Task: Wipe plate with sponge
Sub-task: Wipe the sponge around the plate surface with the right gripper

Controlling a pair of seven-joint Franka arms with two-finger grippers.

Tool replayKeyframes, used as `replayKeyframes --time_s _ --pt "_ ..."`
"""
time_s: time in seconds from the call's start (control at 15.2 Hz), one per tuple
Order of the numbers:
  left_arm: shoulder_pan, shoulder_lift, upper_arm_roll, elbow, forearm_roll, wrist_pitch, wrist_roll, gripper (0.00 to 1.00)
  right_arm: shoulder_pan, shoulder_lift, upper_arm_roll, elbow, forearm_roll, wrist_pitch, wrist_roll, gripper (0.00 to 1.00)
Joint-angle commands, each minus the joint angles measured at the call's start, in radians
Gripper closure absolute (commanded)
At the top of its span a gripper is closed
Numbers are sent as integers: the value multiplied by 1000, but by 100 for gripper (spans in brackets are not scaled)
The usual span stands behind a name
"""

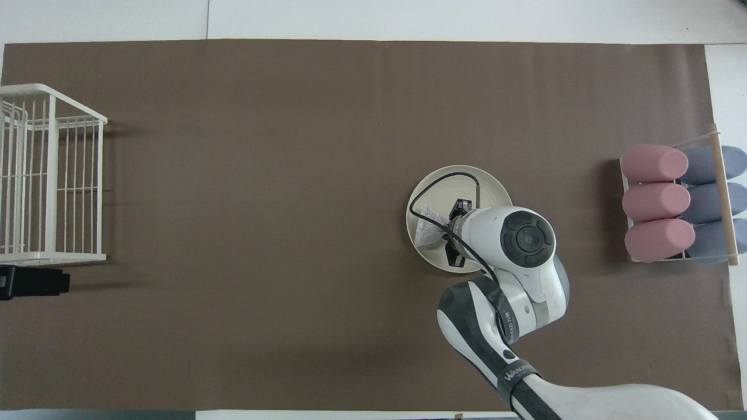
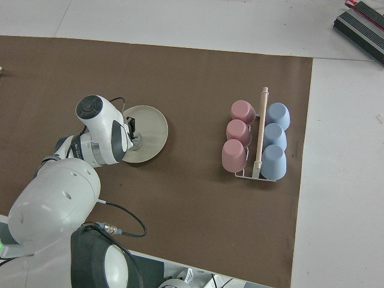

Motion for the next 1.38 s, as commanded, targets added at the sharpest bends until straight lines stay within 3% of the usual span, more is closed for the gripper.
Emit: replayKeyframes --time_s 0.0,0.33,0.53,0.92,1.32 --pt "-1 -16 -10 5 6 -4 -24 0 -13 48 5 -28 -6 76 19 100" --pt "3 -14 26 5 7 10 -27 0 -119 74 5 -28 -7 188 -33 100" --pt "-1 -14 17 2 6 10 -29 0 -145 75 4 -45 -7 175 -96 100" --pt "-3 -13 21 2 6 65 -29 0 -106 25 4 31 -15 -127 -102 100" --pt "-3 -14 20 -1 6 67 -29 0 -44 12 5 307 -16 -505 -82 100"
